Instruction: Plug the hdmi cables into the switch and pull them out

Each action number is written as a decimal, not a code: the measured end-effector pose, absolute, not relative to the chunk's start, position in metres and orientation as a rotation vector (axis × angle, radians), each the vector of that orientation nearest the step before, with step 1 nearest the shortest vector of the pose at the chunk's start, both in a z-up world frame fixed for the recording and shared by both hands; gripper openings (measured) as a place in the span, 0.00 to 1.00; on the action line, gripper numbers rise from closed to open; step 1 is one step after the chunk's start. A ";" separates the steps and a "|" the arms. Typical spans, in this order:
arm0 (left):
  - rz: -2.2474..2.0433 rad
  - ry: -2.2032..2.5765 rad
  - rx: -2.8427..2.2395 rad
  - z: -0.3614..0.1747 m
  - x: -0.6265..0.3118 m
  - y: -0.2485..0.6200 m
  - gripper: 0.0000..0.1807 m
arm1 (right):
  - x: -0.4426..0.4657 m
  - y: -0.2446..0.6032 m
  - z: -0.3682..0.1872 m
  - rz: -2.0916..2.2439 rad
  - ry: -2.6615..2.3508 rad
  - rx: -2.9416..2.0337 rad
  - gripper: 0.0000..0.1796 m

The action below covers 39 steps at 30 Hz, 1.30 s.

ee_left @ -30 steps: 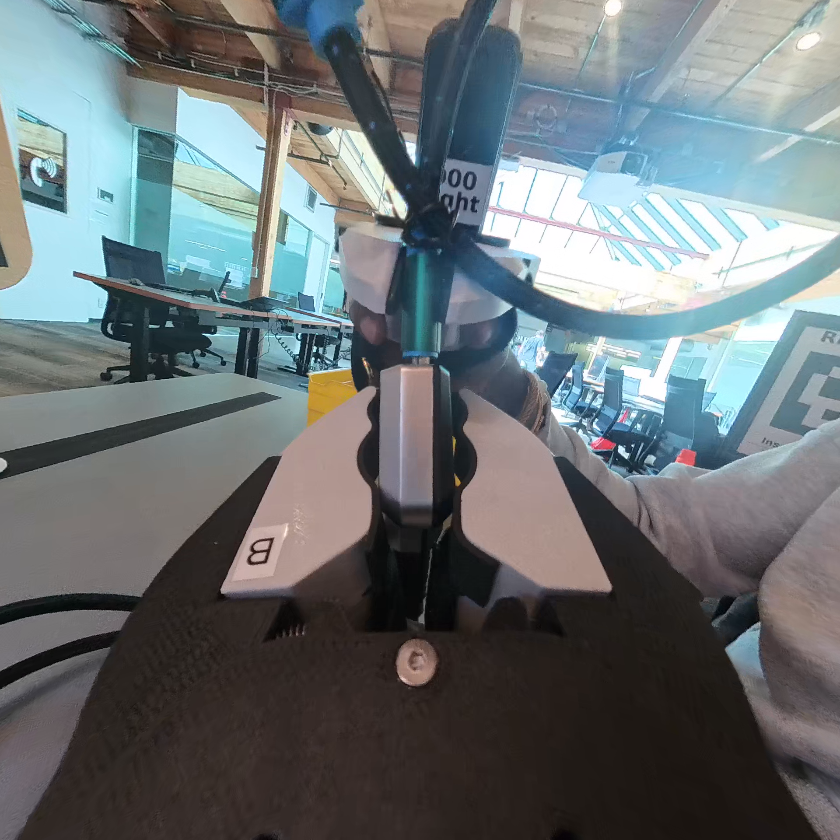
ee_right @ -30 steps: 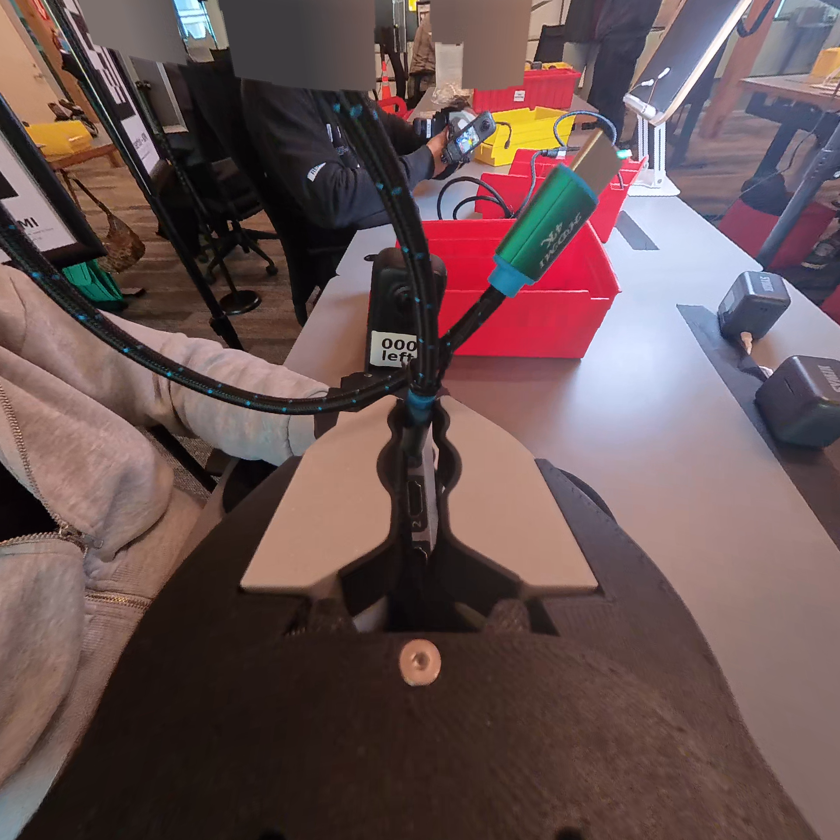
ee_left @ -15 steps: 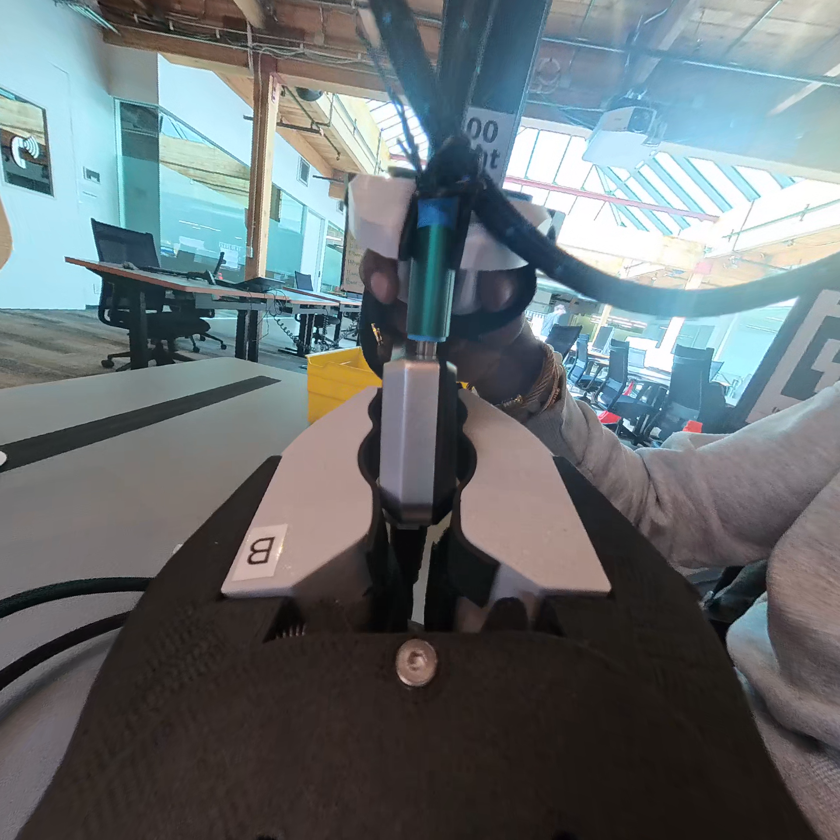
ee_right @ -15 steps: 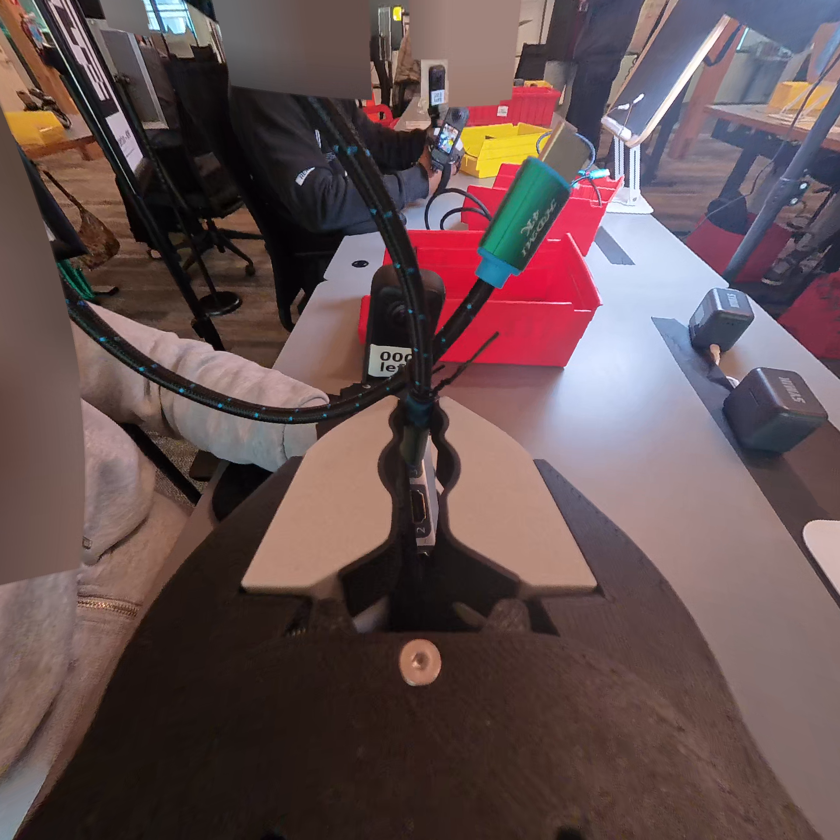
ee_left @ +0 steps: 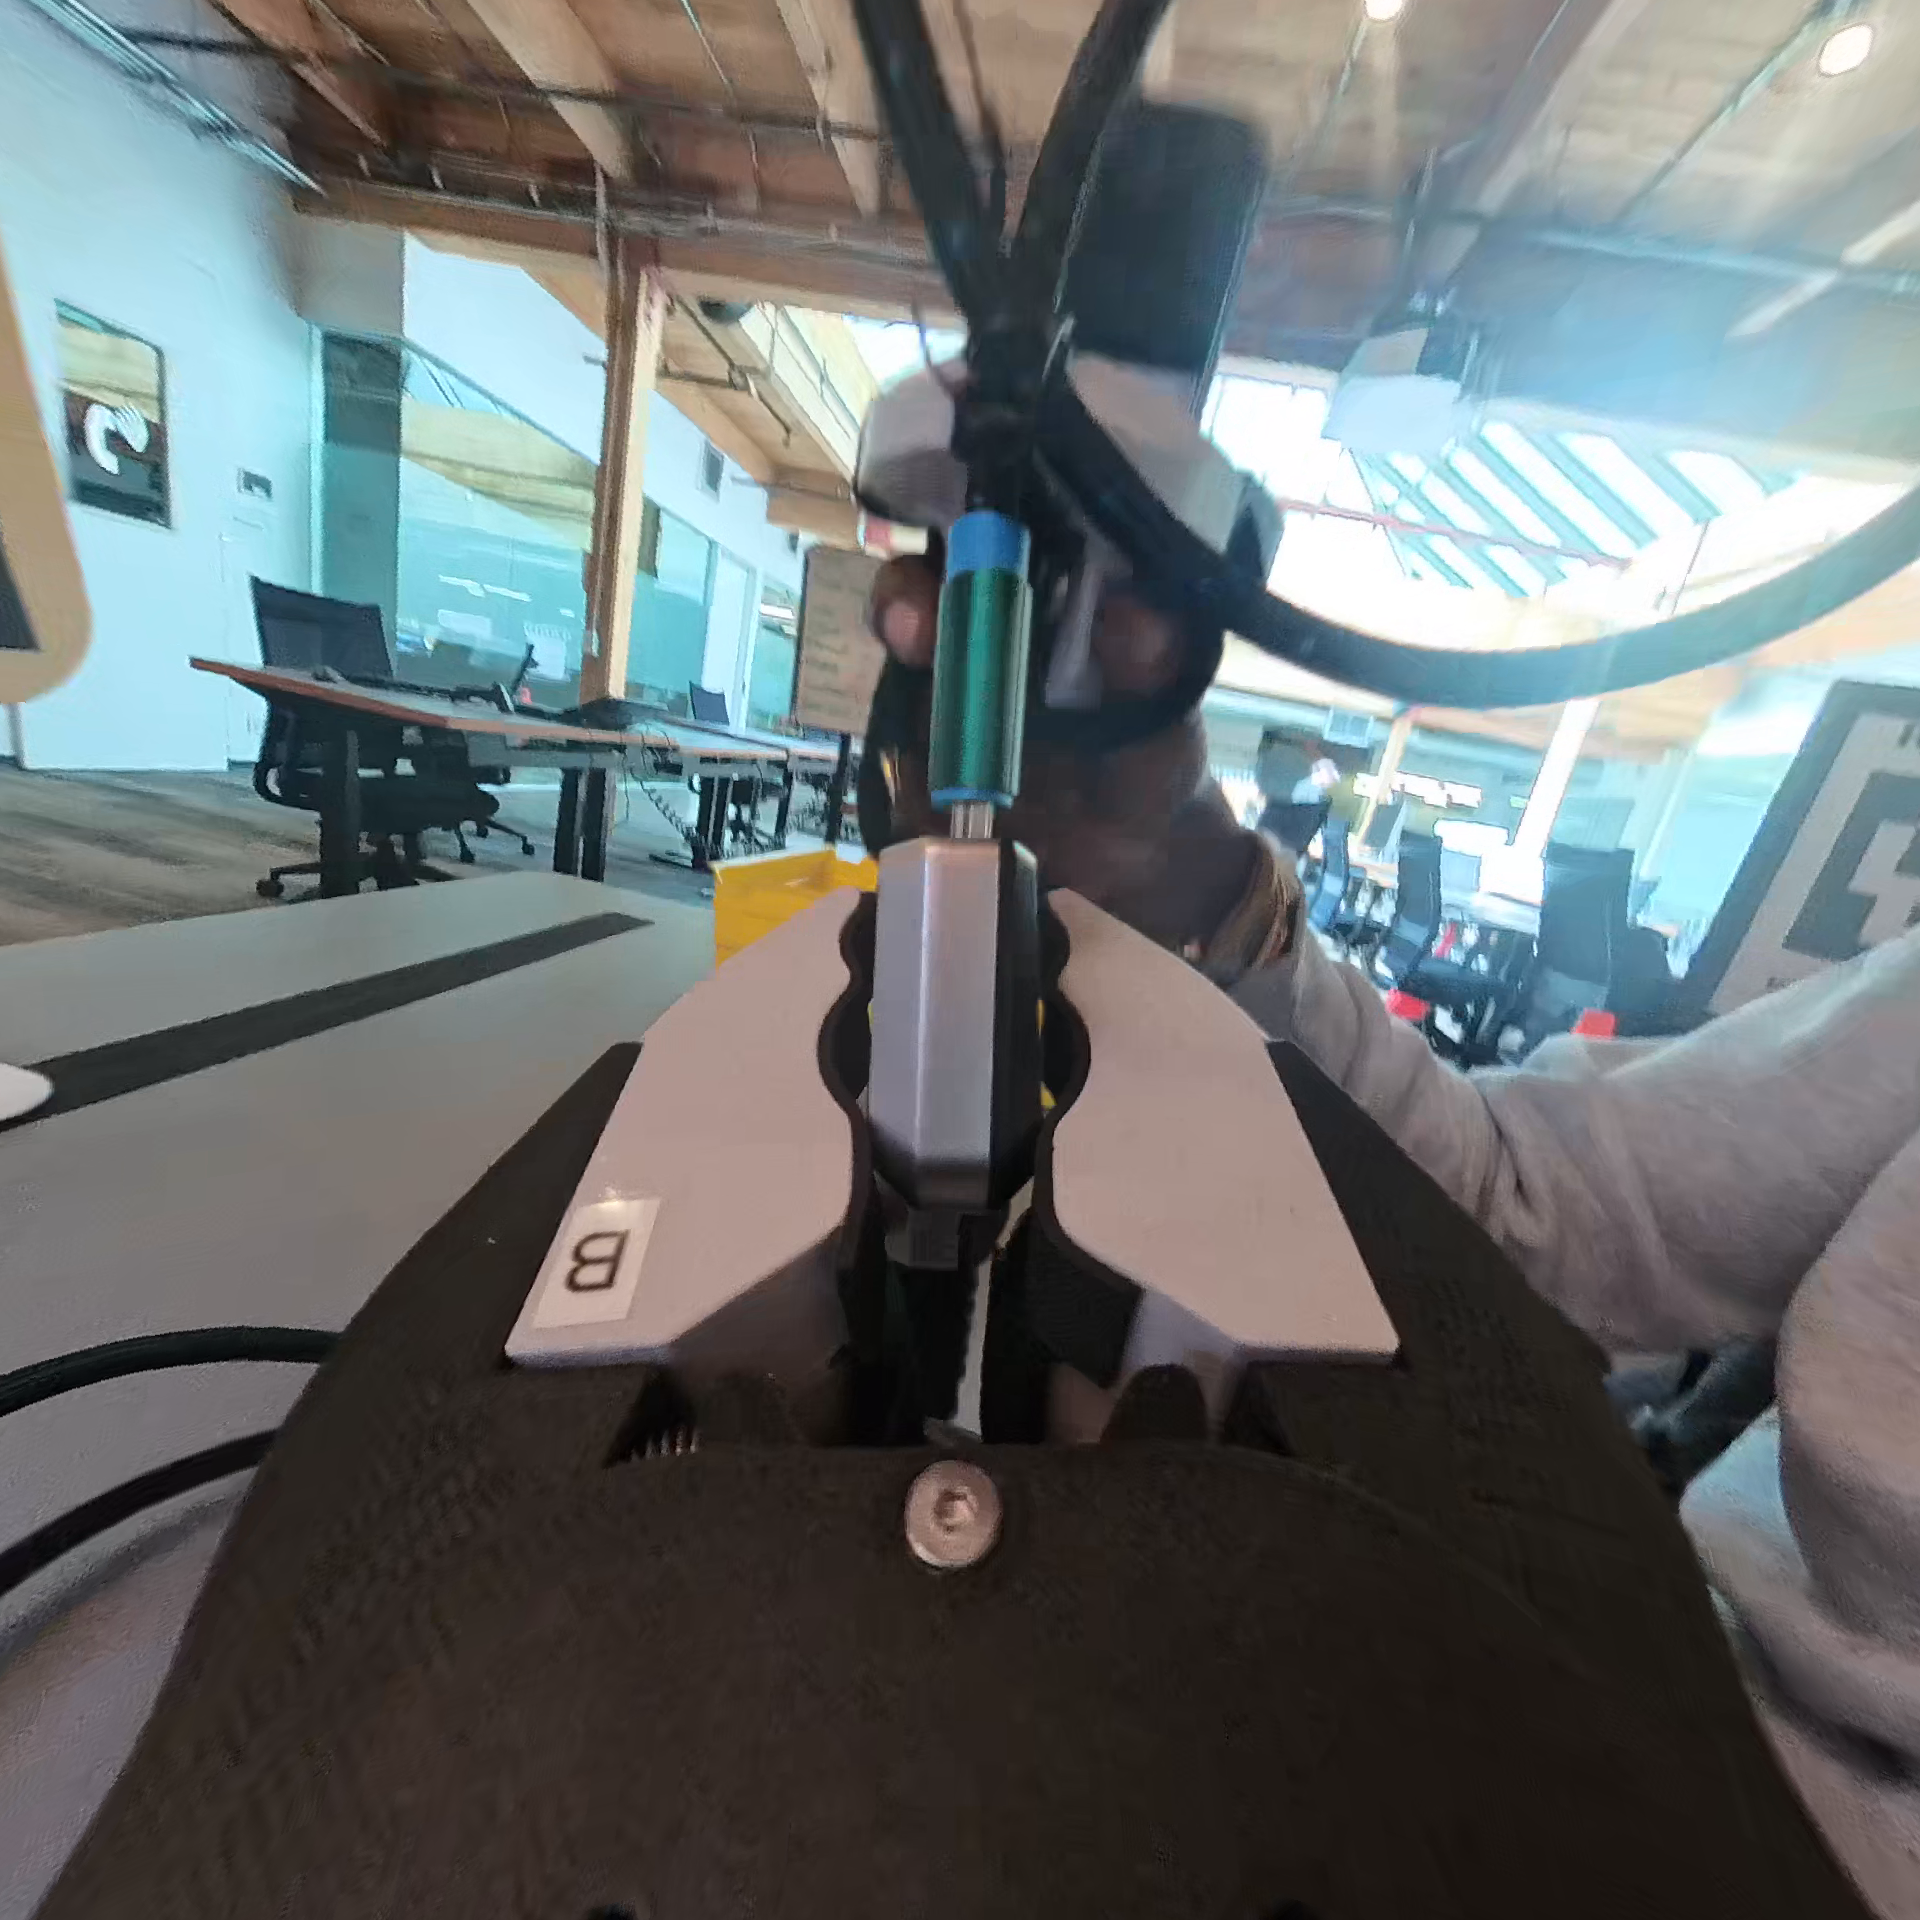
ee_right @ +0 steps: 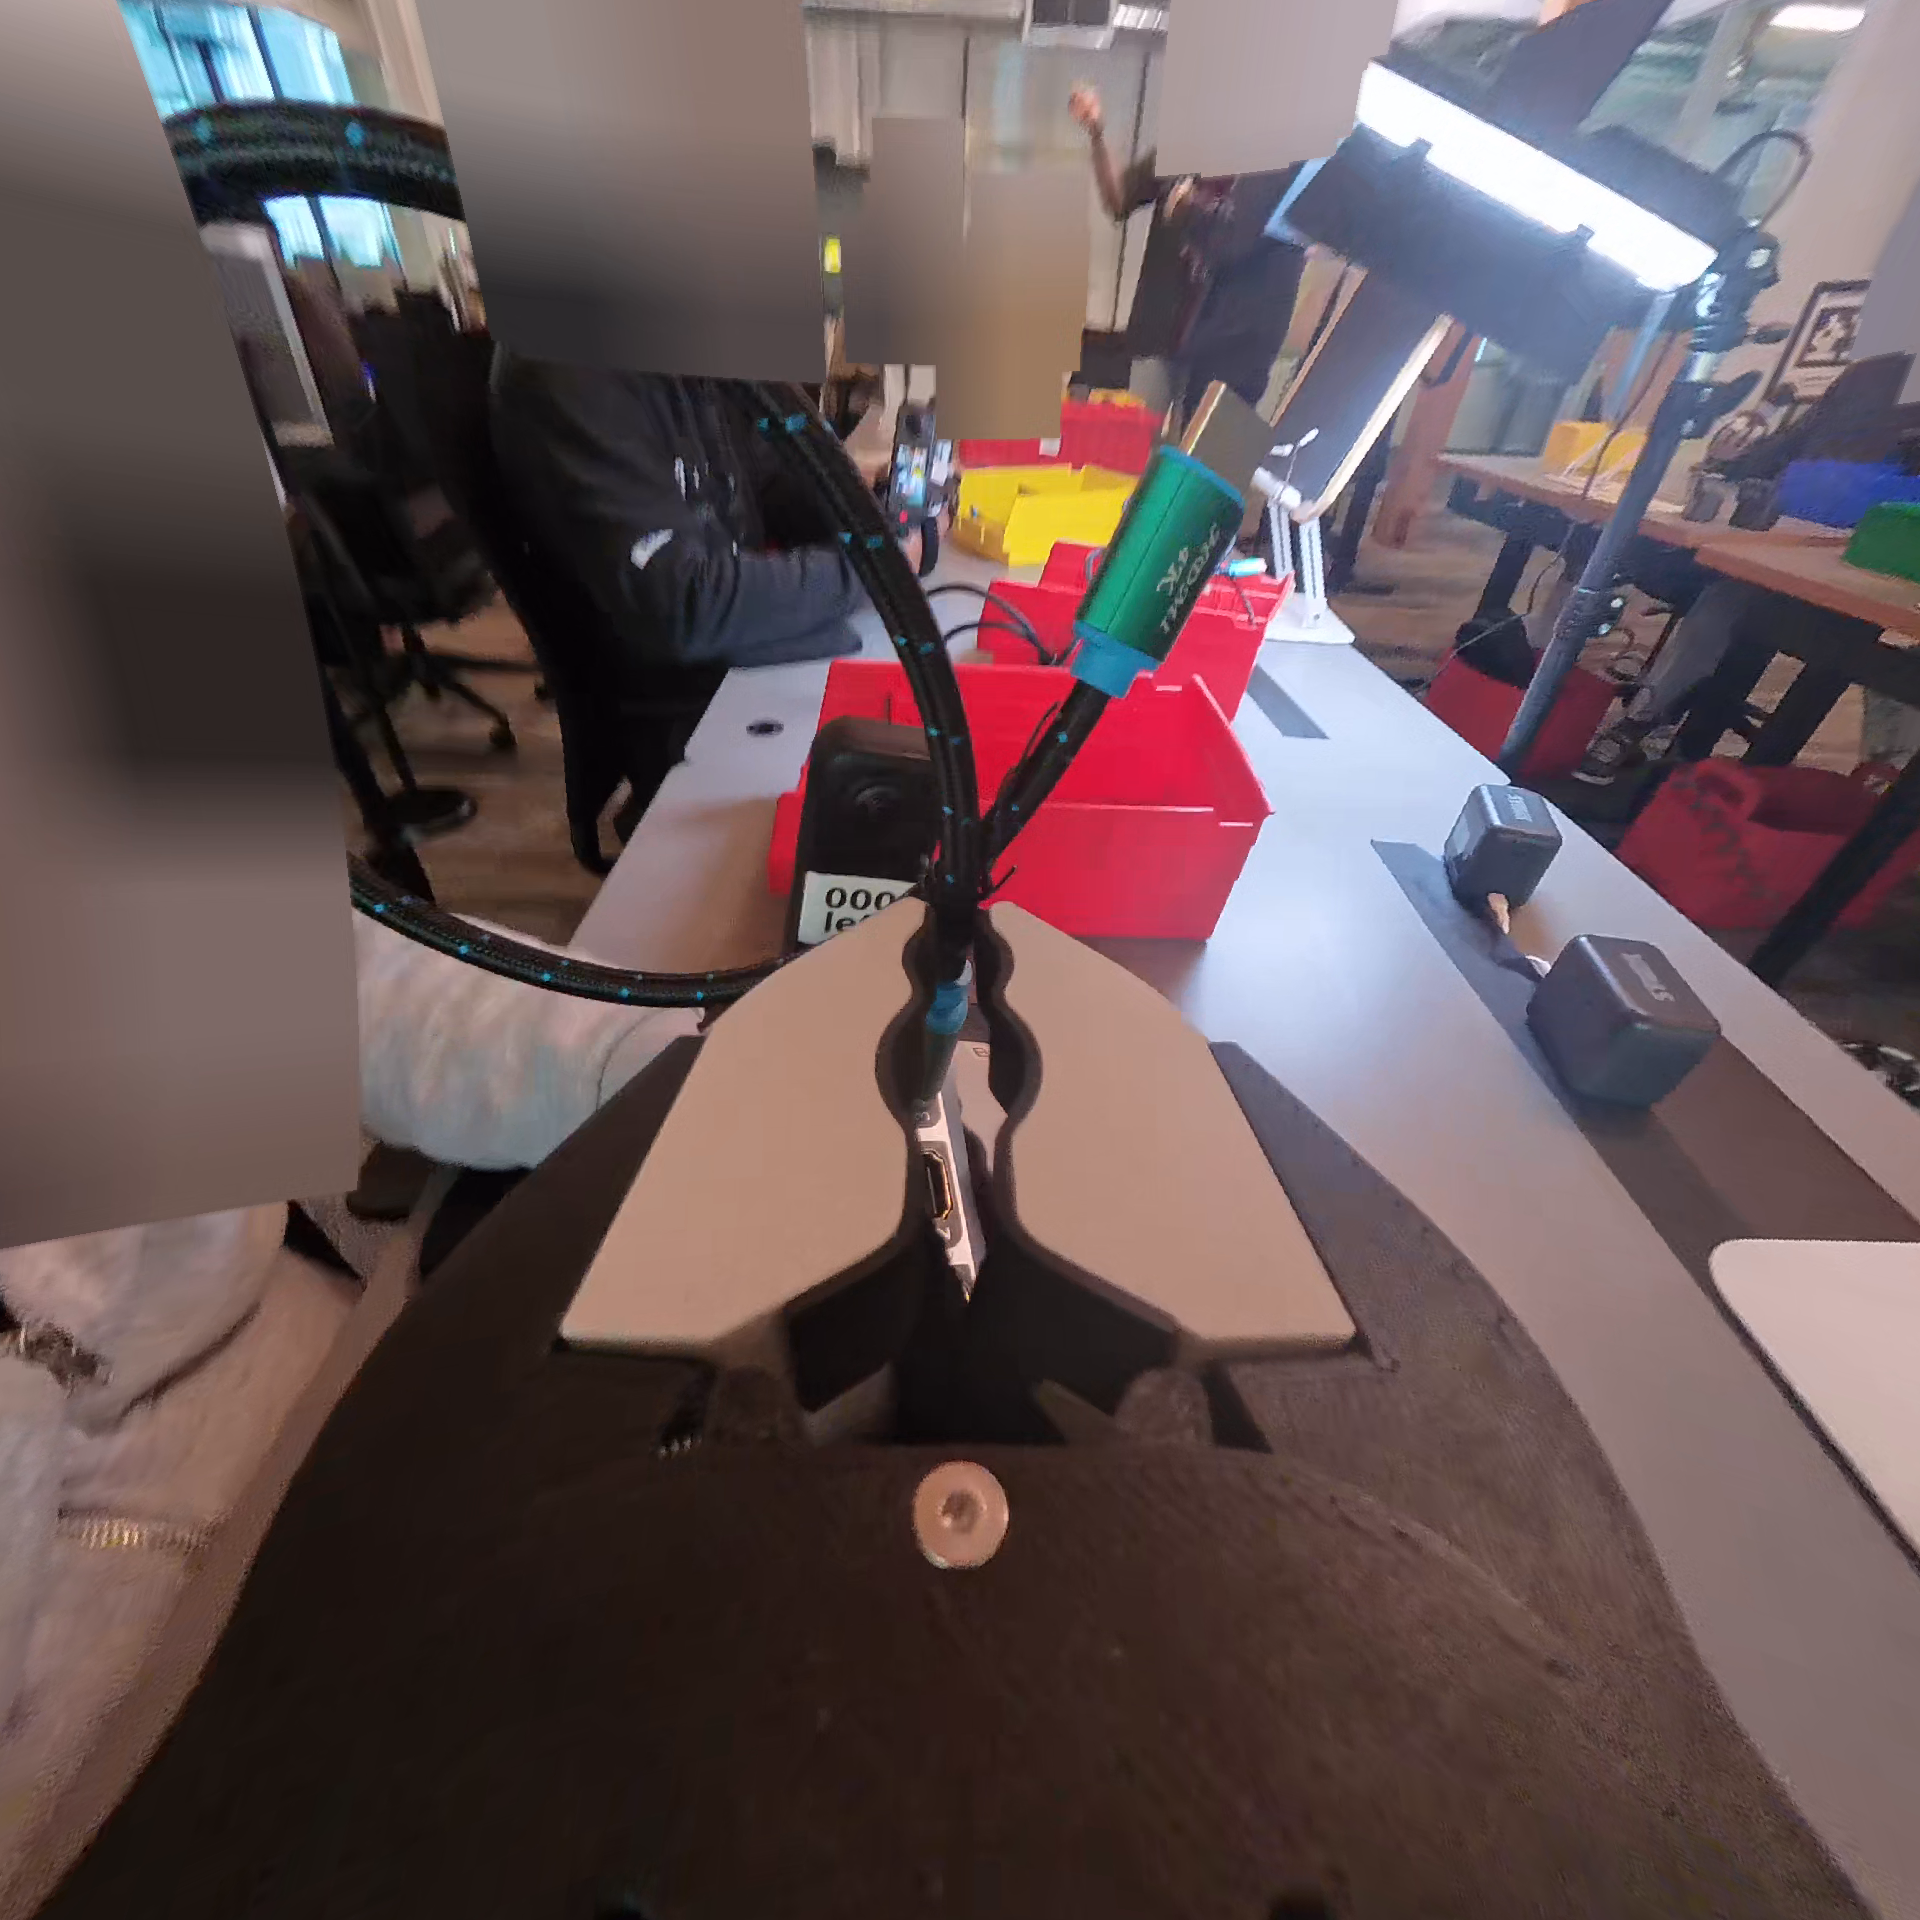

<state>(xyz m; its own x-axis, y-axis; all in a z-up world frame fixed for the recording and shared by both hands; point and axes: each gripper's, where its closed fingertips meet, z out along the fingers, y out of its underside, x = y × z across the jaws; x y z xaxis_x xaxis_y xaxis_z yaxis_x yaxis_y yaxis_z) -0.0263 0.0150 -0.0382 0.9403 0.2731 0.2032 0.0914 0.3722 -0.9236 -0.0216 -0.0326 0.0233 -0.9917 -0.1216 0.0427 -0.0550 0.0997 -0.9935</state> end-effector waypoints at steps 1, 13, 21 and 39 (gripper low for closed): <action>0.125 -0.368 -1.162 -0.036 -0.030 0.010 0.15 | -0.026 -0.034 0.021 -2.085 2.248 -0.134 0.03; 0.228 -0.417 -1.139 -0.029 -0.040 -0.009 0.16 | -0.020 -0.064 -0.021 -1.901 2.282 -0.047 0.10; 0.084 -0.356 -1.172 -0.037 -0.030 0.003 0.15 | -0.018 -0.055 -0.023 -1.870 2.338 -0.158 0.08; 0.112 -0.468 -1.011 -0.032 -0.042 -0.030 0.15 | -0.100 0.184 0.086 -2.167 3.138 0.830 0.06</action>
<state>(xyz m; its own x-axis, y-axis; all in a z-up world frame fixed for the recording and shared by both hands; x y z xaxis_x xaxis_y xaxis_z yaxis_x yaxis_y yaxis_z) -0.0417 -0.0301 -0.0319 0.8959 0.3027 0.3252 0.1228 0.5346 -0.8361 -0.0996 0.1837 0.0862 -0.6463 0.6776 0.3508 -0.0883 0.3903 -0.9164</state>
